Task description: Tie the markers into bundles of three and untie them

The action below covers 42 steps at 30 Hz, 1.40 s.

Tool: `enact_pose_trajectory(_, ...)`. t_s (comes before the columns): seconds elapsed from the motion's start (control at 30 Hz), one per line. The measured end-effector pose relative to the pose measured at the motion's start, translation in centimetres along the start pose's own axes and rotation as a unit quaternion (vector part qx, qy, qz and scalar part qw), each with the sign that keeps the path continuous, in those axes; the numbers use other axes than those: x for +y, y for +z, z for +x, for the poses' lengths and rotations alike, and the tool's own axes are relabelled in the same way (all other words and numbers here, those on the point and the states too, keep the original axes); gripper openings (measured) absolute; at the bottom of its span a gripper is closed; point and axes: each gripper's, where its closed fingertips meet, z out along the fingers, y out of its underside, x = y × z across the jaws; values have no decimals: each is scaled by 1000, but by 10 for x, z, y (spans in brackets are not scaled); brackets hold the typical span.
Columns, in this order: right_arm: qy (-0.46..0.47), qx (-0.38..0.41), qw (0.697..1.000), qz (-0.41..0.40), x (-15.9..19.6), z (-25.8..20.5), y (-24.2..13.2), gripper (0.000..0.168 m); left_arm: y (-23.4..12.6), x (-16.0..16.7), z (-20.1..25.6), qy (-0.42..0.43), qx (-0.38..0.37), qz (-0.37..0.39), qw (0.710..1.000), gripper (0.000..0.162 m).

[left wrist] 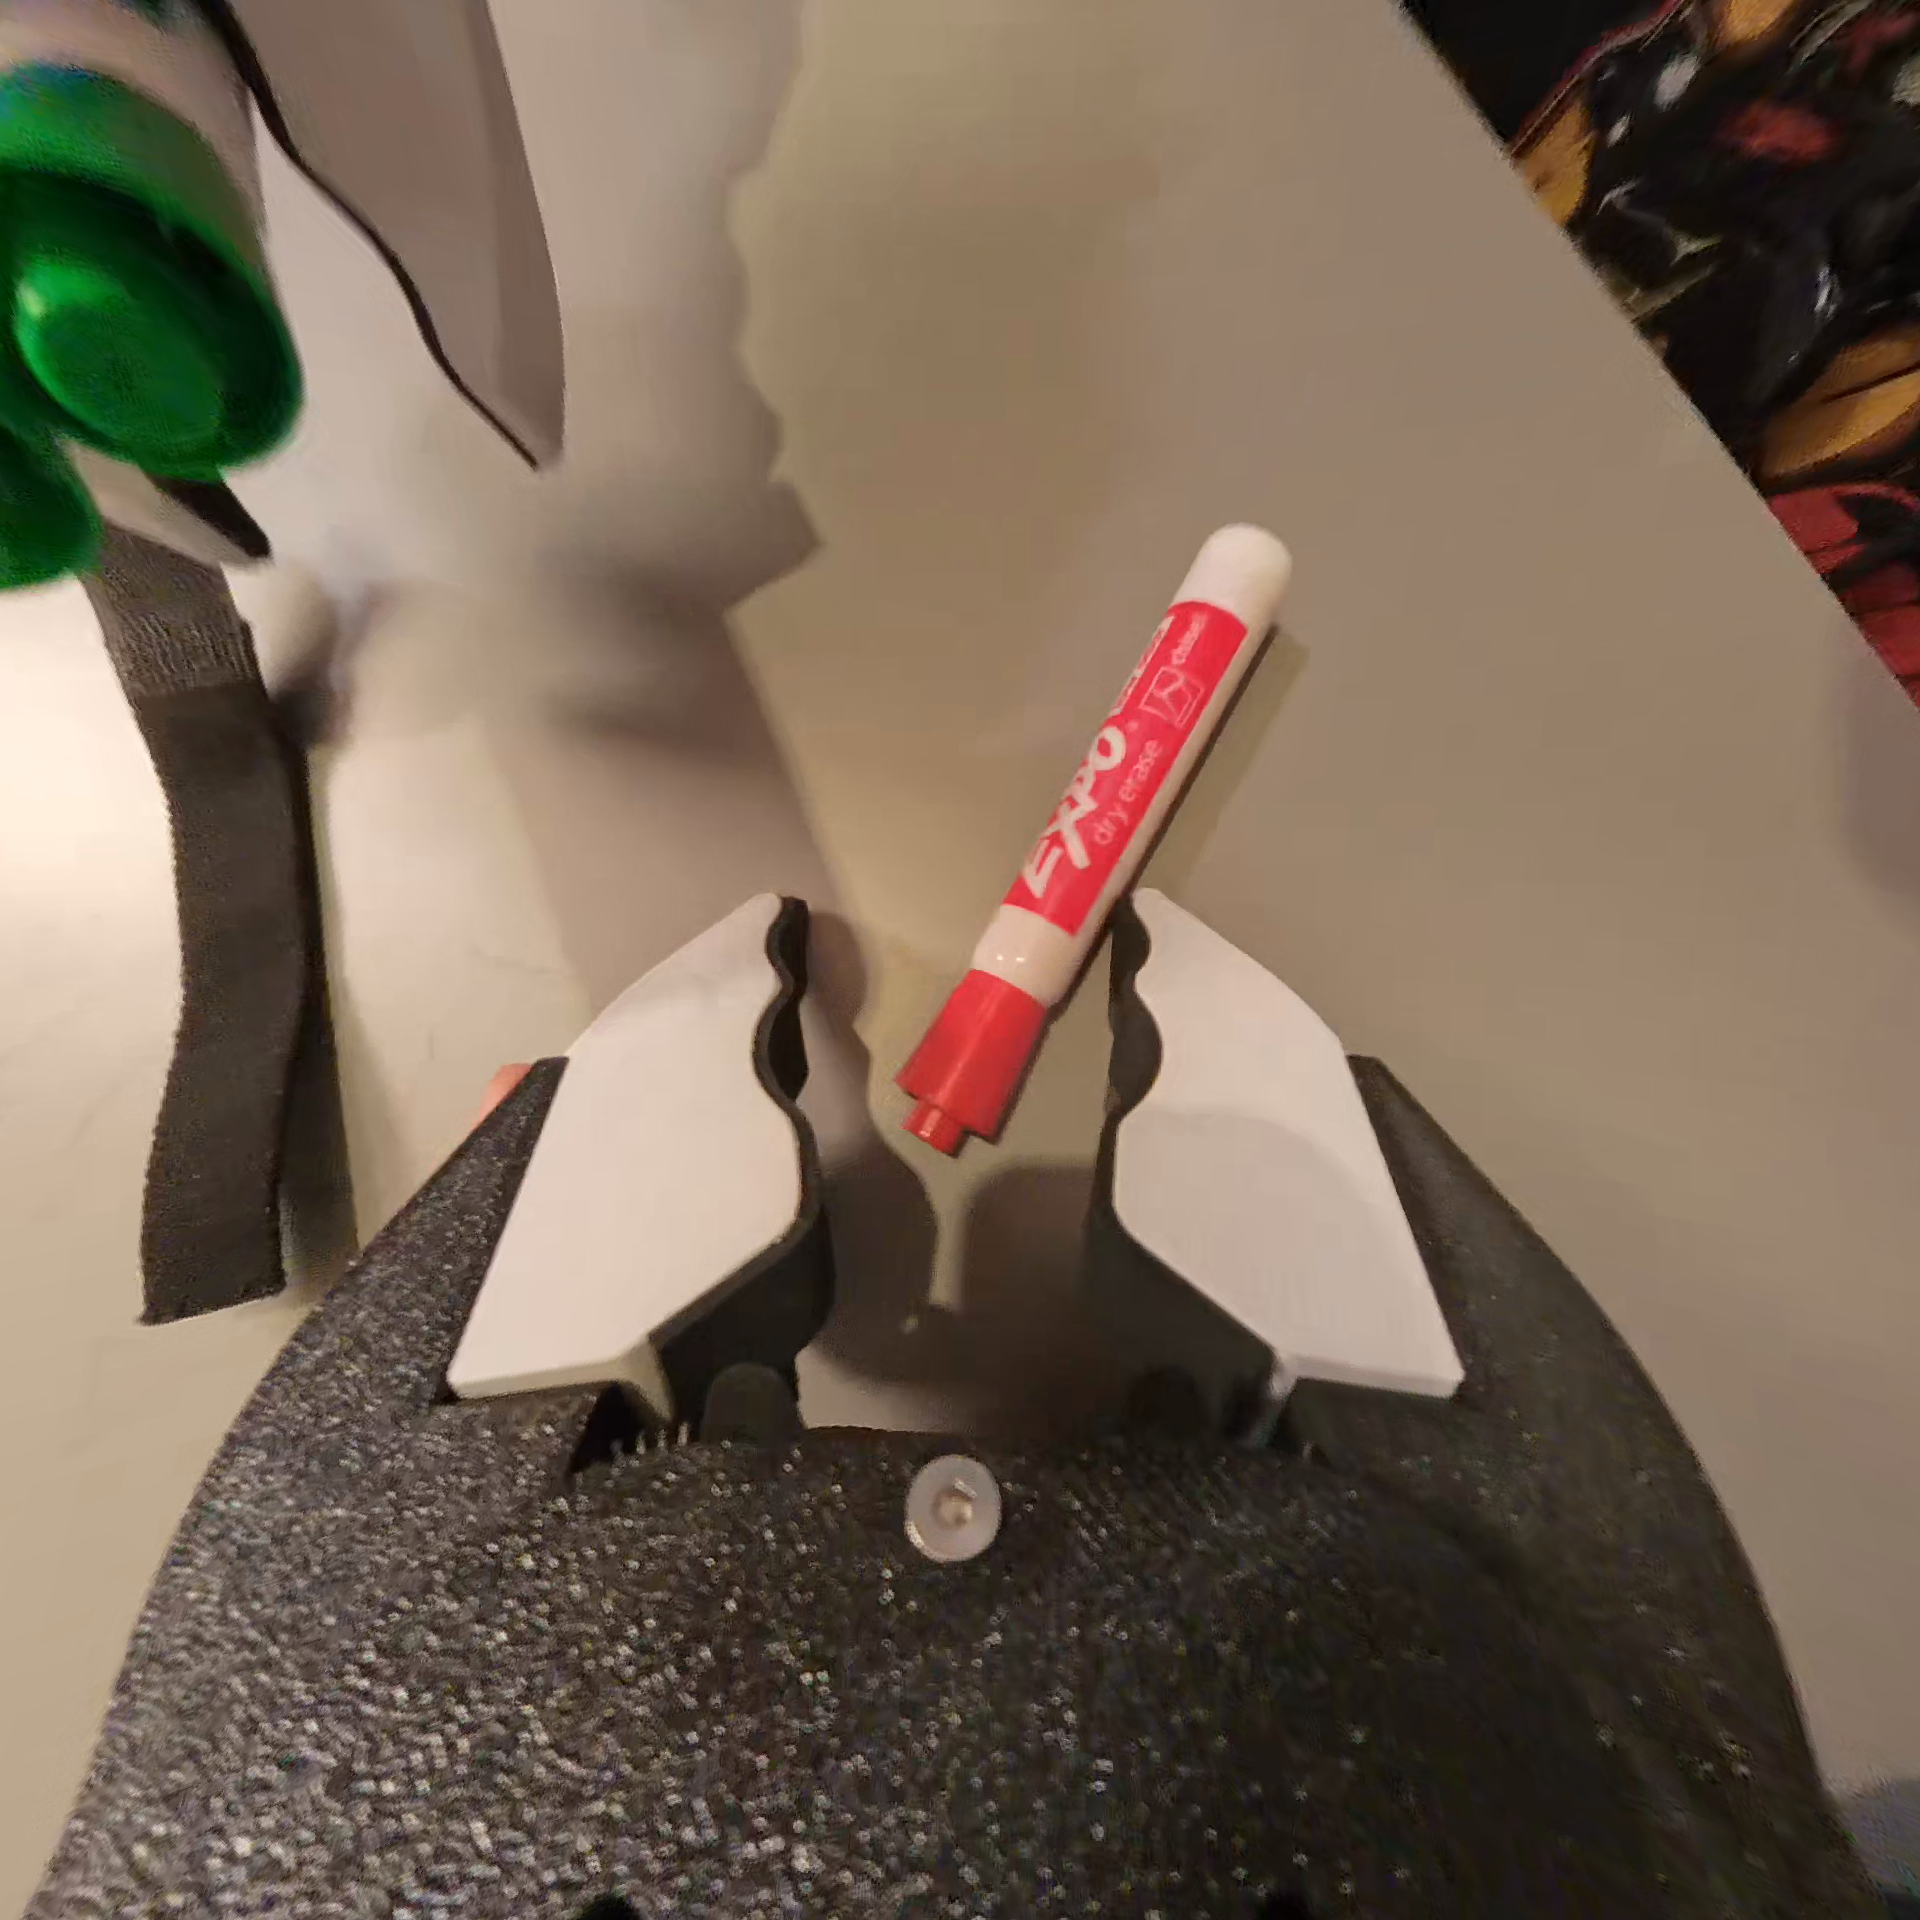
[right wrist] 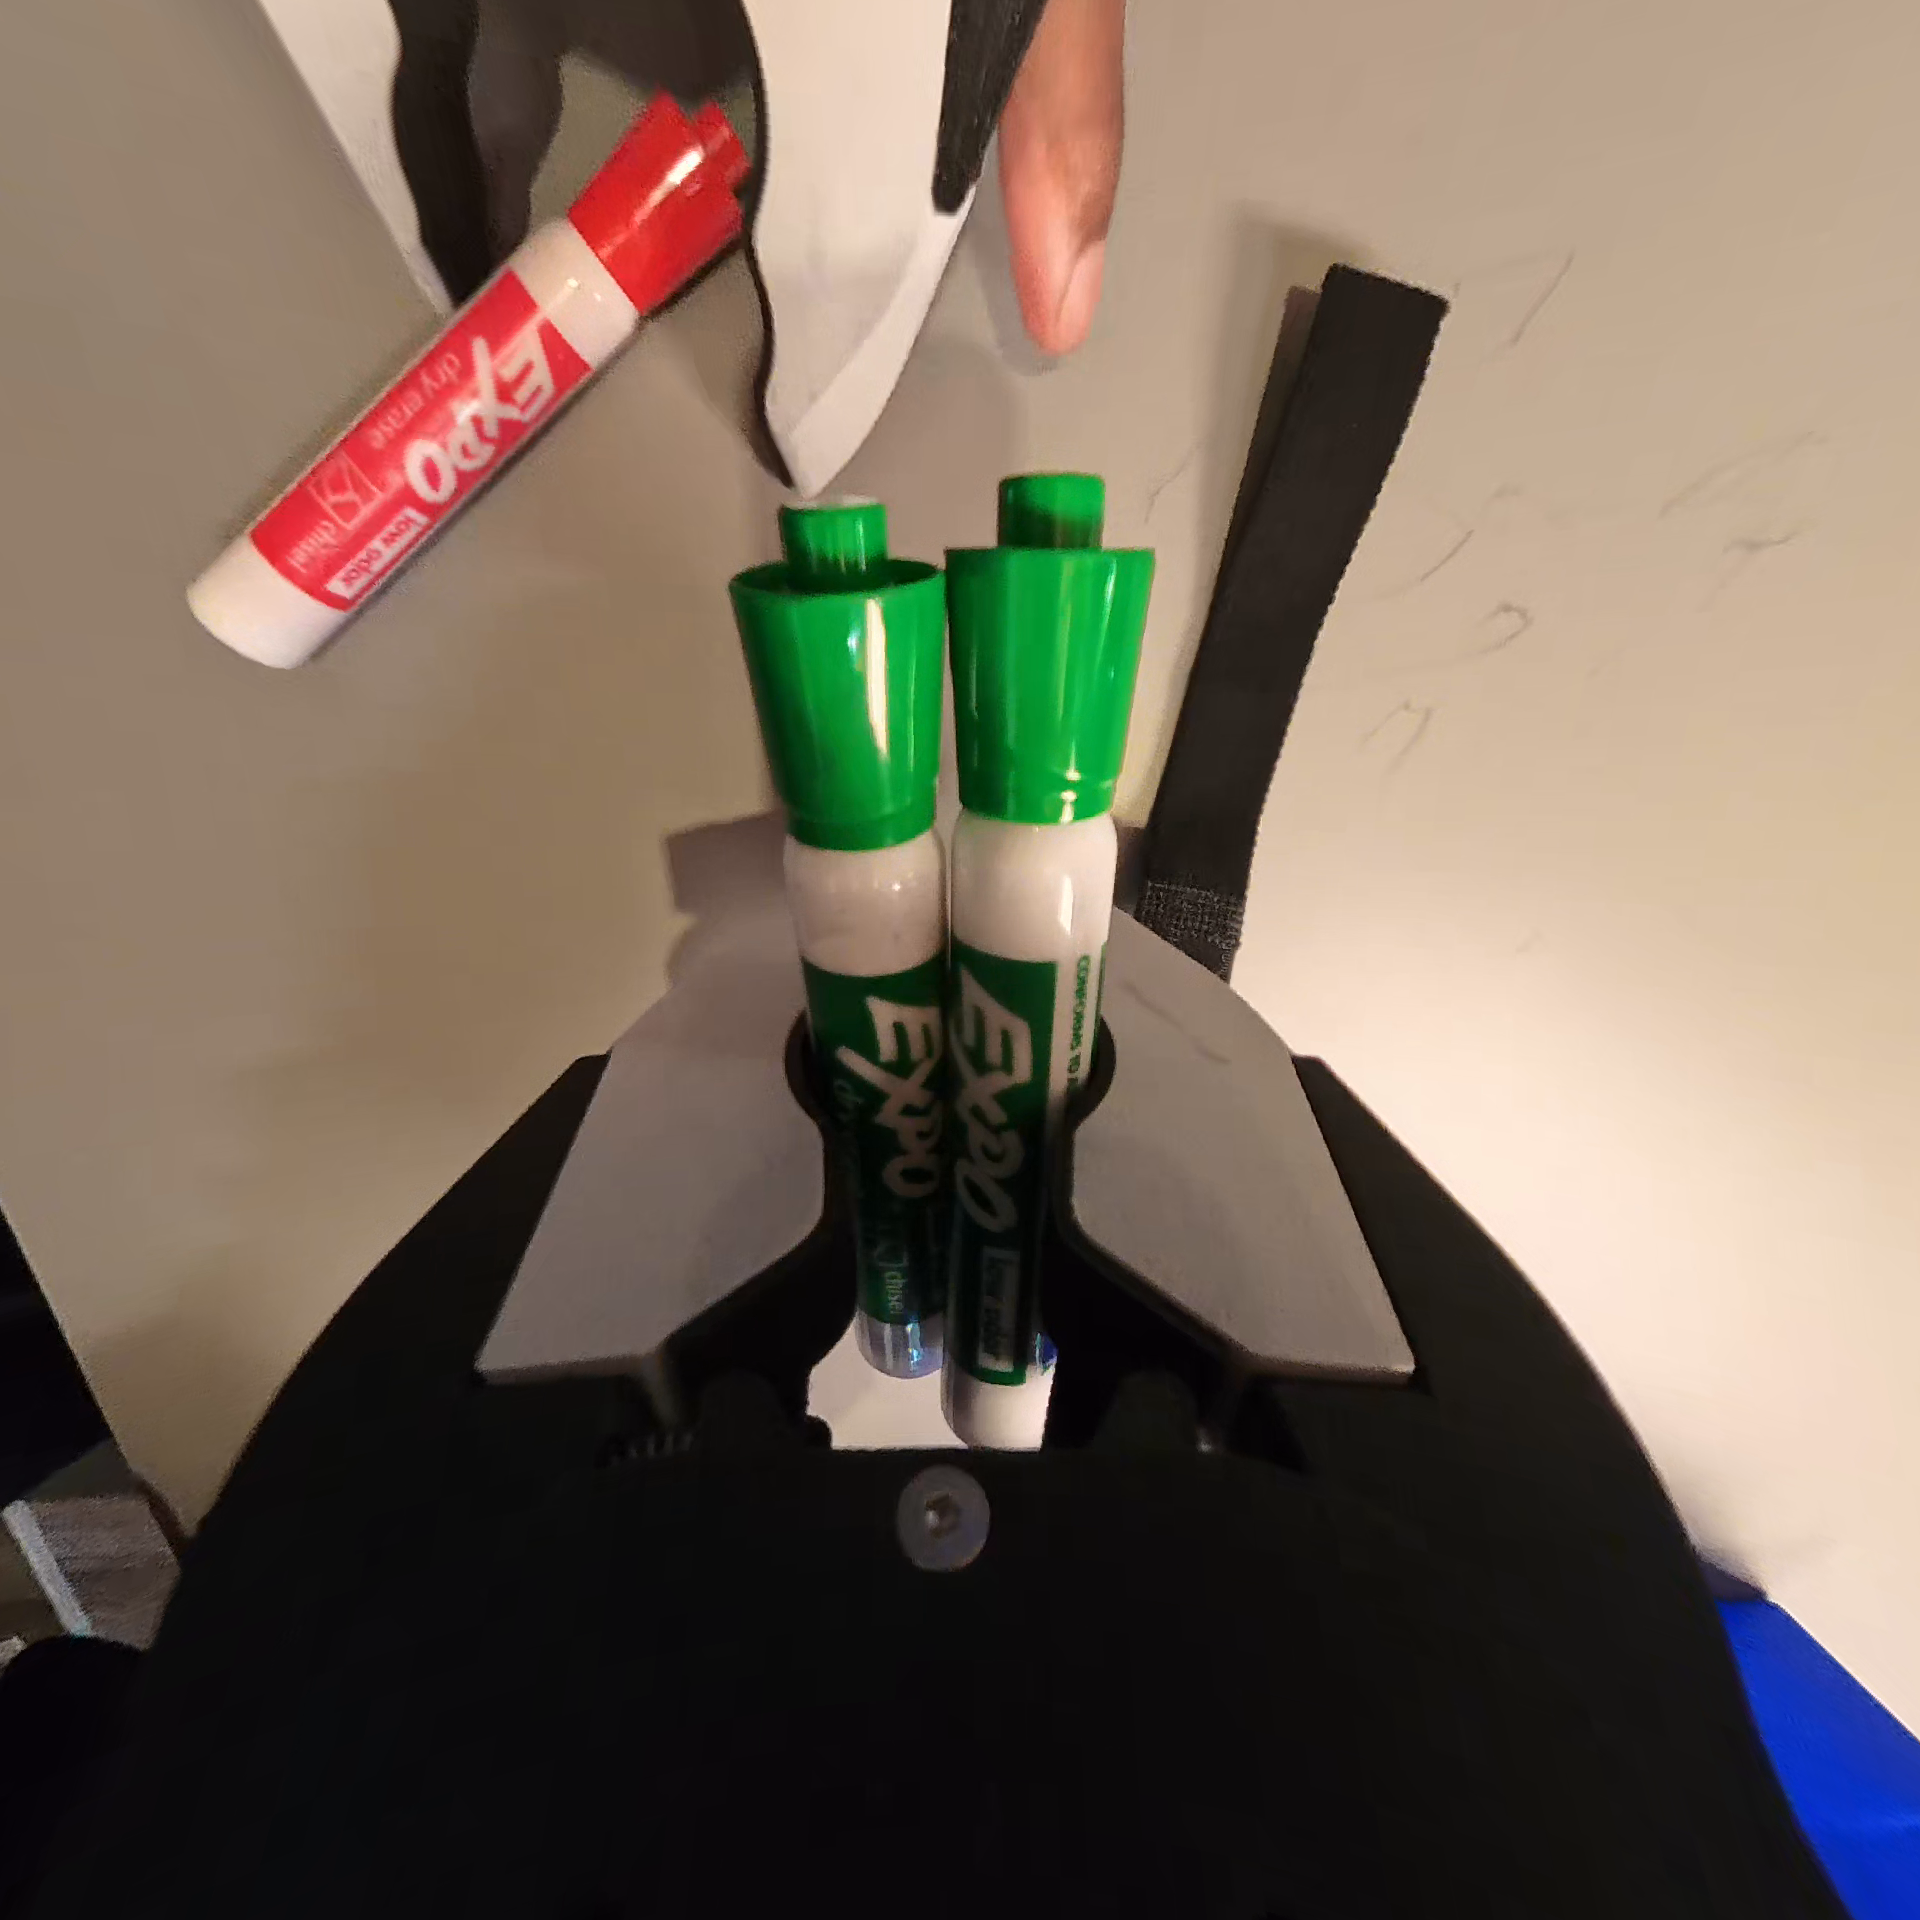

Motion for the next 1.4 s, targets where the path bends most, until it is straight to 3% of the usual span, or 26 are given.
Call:
enact_pose_trajectory(0.17,-7,2,1000,8,-1,-2,0,40,0,2,9,23,-27,2,999,23)
enact_pose_trajectory(0.23,-9,3,1000,4,2,-2,2,40,0,2,7,13,-45,2,999,19)
enact_pose_trajectory(0.37,-10,4,1000,-11,10,-2,4,40,-4,0,4,-36,-58,16,998,18)
enact_pose_trajectory(0.47,-5,2,1000,-21,15,0,8,40,-22,-19,0,-65,-63,79,993,18)
enact_pose_trajectory(0.63,1,3,1000,-31,20,4,11,40,-69,-45,-32,-112,-189,133,966,18)
enact_pose_trajectory(0.73,4,0,1000,-31,20,4,12,40,-78,-52,-46,-133,-251,125,951,18)
enact_pose_trajectory(0.9,6,3,999,-38,20,4,14,41,-69,-60,-49,-152,-283,78,944,18)
enact_pose_trajectory(1.4,0,3,998,-57,19,0,23,40,-49,-55,-48,-203,-294,9,934,18)
